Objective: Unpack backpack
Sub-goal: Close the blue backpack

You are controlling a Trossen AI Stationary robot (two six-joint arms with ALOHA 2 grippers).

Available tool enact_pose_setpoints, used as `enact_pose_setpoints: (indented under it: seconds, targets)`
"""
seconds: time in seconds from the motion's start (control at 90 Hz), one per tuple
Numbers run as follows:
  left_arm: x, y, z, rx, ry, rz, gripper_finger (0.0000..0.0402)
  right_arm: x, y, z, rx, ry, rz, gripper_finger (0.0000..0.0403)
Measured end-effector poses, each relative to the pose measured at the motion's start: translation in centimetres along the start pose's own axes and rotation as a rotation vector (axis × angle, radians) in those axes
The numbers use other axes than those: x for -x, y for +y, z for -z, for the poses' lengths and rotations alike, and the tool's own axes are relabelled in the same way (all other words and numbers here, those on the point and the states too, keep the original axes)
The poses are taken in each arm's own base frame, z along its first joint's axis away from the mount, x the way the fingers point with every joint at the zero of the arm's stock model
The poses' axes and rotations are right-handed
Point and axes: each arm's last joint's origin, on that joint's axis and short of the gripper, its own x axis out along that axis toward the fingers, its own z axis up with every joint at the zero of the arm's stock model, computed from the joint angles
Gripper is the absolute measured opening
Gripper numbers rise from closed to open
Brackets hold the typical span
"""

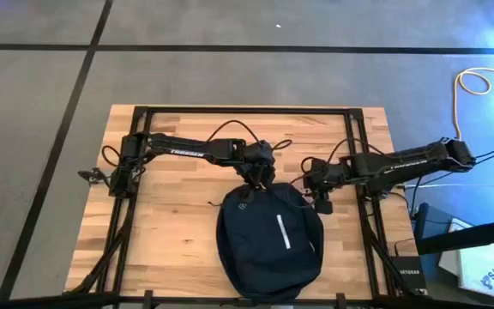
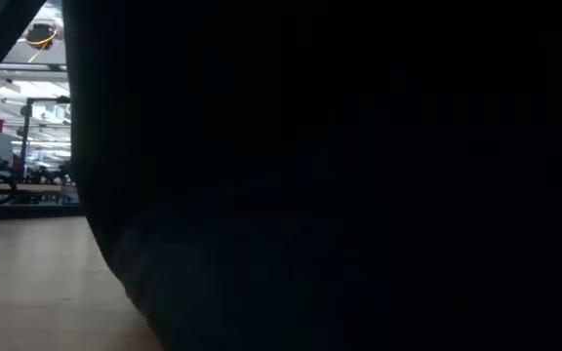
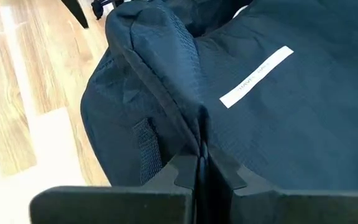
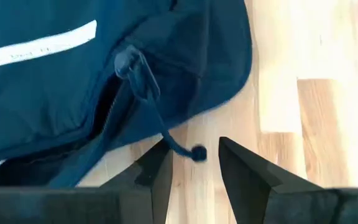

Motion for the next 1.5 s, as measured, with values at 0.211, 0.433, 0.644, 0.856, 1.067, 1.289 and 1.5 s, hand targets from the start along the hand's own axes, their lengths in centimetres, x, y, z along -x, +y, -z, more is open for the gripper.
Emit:
enact_pose_setpoints:
  seconds: [0.211,0.433,0.644,0.856,1.067,1.289,1.5]
  targets:
    - [0.0,0.1,0.1,0.007,0.001,-0.002,0.0000,0.0,0.0,-0.1,-0.011,-0.005,0.004,0.0113]
    - [-0.3,0.2,0.4,0.018,0.023,0.006,0.0000,0.0,0.0,-0.1,-0.010,-0.006,0.005,0.0107]
    - [-0.6,0.3,0.5,0.007,0.025,0.001,0.0000,-0.1,0.0,-0.1,-0.014,-0.002,0.005,0.0077]
    - [-0.6,0.2,0.6,0.015,0.029,0.001,0.0000,-0.1,0.0,-0.1,-0.012,0.005,0.006,0.0029]
    - [-0.6,0.3,0.6,0.019,0.042,-0.016,0.0000,-0.1,0.0,-0.1,-0.013,0.000,0.004,0.0006]
    - [-0.5,0.5,0.7,0.071,0.066,-0.094,0.0012,-0.1,0.0,-0.1,-0.019,0.002,-0.003,0.0002]
    - [-0.3,0.9,1.0,0.142,0.097,-0.144,0.0104,-0.1,0.0,-0.1,-0.018,0.004,-0.003,0.0001]
